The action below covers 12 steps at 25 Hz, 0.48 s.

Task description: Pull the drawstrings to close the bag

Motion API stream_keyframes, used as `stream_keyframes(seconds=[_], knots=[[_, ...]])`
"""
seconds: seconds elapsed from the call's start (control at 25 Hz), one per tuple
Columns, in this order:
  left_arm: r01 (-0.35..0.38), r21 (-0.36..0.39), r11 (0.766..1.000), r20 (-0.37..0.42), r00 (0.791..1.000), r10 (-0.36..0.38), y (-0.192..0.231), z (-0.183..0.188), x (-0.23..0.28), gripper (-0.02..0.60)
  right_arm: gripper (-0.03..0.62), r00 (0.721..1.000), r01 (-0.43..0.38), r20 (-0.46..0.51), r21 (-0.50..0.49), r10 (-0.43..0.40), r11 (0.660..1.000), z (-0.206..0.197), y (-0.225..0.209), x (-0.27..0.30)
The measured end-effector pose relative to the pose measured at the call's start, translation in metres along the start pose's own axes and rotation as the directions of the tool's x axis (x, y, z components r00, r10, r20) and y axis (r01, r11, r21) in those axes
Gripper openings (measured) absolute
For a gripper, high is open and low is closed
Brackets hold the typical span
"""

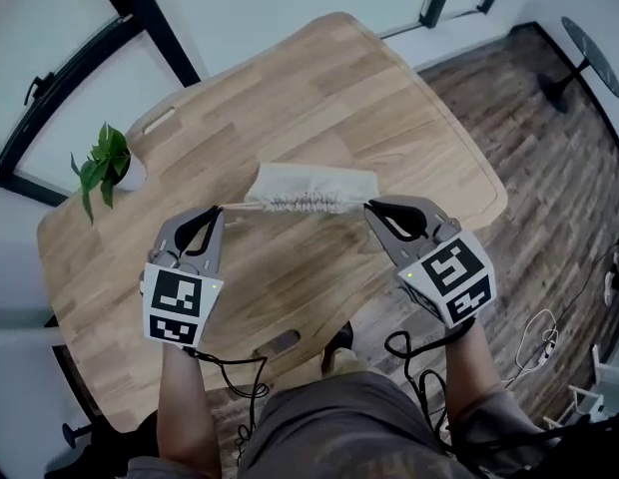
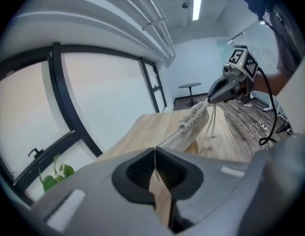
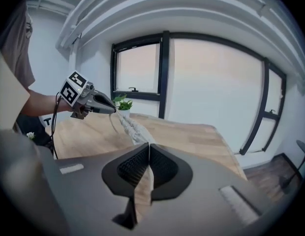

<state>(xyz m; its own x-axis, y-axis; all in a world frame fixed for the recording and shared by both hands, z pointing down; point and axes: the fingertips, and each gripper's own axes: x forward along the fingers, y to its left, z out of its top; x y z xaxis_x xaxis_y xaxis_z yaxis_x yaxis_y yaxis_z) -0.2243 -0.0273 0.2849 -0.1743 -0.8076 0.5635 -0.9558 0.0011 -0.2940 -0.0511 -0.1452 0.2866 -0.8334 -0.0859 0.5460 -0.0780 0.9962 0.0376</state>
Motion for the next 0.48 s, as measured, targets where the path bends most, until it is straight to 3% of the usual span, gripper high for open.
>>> stream_keyframes(seconds=[0.2, 0.48], knots=[[-0.117, 0.009, 0.993, 0.131, 0.985, 0.115, 0.033, 0.069, -0.043, 0.008, 0.035, 0.989, 0.071, 0.133, -0.05, -0.064, 0.996, 0.077, -0.012, -0.036], [-0.216, -0.013, 0.976, 0.233, 0.949, 0.213, 0.051, 0.12, -0.089, 0.008, 0.035, 0.96, 0.143, 0.255, -0.103, -0.112, 0.984, 0.139, -0.016, -0.077]])
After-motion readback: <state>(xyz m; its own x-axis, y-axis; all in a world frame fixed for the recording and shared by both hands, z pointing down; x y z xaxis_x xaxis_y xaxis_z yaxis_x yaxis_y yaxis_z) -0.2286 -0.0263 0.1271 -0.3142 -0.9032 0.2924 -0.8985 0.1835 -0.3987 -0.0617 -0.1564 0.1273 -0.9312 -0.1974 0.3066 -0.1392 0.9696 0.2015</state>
